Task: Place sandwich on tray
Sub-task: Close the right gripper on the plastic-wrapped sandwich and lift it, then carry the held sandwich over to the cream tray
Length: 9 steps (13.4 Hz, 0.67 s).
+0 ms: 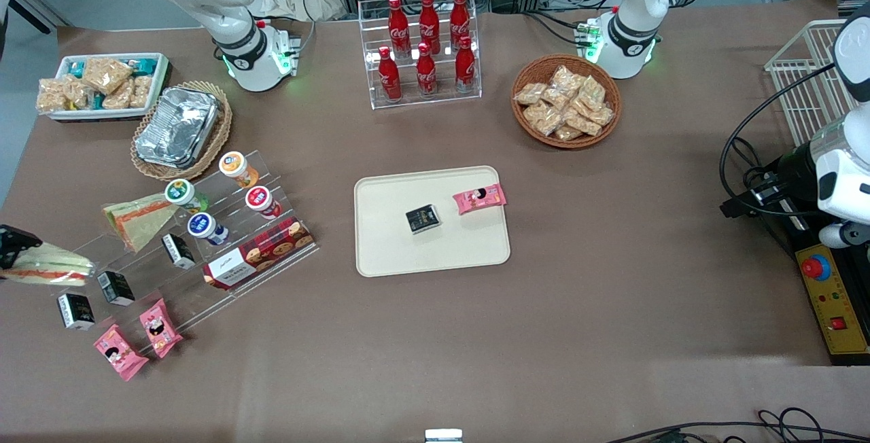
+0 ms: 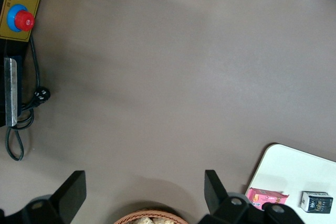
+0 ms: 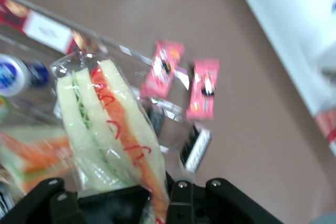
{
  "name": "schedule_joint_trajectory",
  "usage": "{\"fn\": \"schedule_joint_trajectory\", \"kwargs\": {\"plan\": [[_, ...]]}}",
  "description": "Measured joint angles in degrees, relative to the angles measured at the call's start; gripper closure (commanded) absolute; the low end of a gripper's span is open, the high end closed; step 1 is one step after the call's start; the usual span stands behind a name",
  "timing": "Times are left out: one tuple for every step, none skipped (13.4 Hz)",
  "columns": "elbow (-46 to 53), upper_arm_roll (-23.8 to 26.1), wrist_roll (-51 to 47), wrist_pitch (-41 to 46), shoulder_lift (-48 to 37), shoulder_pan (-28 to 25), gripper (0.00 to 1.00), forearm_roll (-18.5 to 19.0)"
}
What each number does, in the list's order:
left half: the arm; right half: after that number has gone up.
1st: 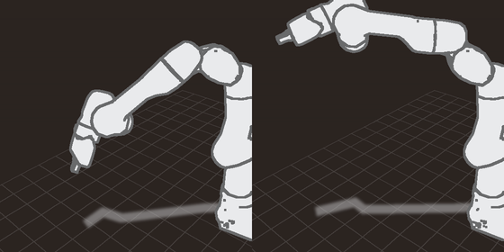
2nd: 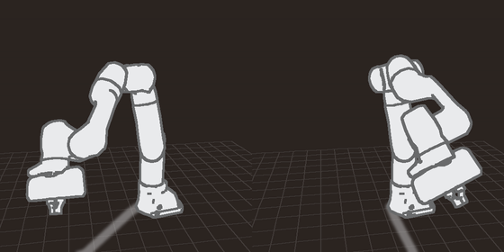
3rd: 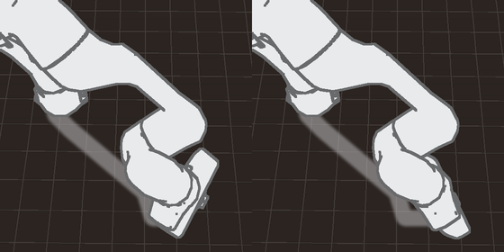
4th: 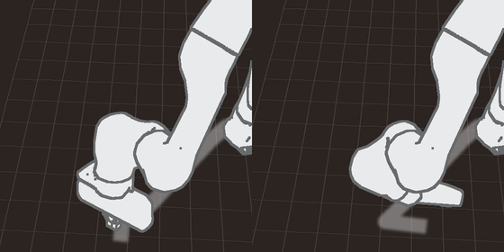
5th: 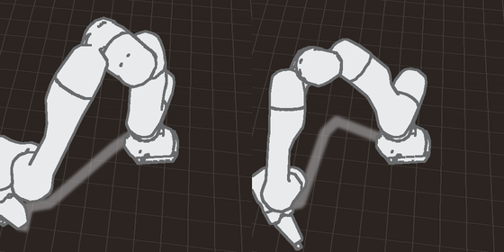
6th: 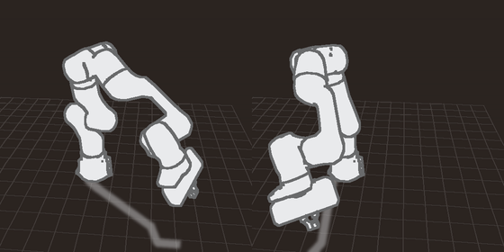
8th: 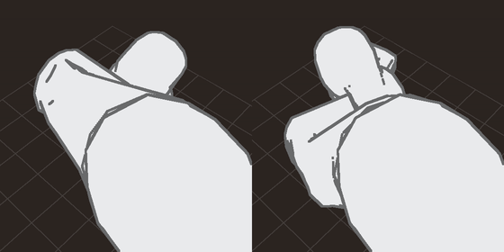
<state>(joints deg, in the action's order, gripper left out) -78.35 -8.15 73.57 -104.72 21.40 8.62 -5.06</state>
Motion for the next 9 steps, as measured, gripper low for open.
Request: {"fn": "schedule_joint_trajectory", "kwargs": {"plan": [[0.1, 0.2, -3.2, 1.1, -1.0, -3.0, 1.00, 0.0], [0.1, 0.5, -6.7, 2.1, -1.5, -6.3, 1.00, -0.1], [0.1, 1.0, -9.5, 2.3, -1.6, -9.0, 1.00, -0.4], [0.0, 1.8, -12.5, 2.2, -1.4, -11.6, 1.00, -0.9], [0.0, 2.6, -15.7, 1.8, -1.0, -14.2, 1.00, -1.2], [-0.1, 3.1, -19.0, 0.6, -0.4, -17.2, 1.00, -1.2], [-0.3, 3.3, -21.9, -1.3, 0.6, -20.3, 1.00, -1.2], [-0.5, 3.4, -24.0, -3.7, 1.8, -23.1, 1.00, -1.2], [-0.8, 3.5, -25.1, -6.2, 3.4, -25.9, 1.00, -1.2]]}}
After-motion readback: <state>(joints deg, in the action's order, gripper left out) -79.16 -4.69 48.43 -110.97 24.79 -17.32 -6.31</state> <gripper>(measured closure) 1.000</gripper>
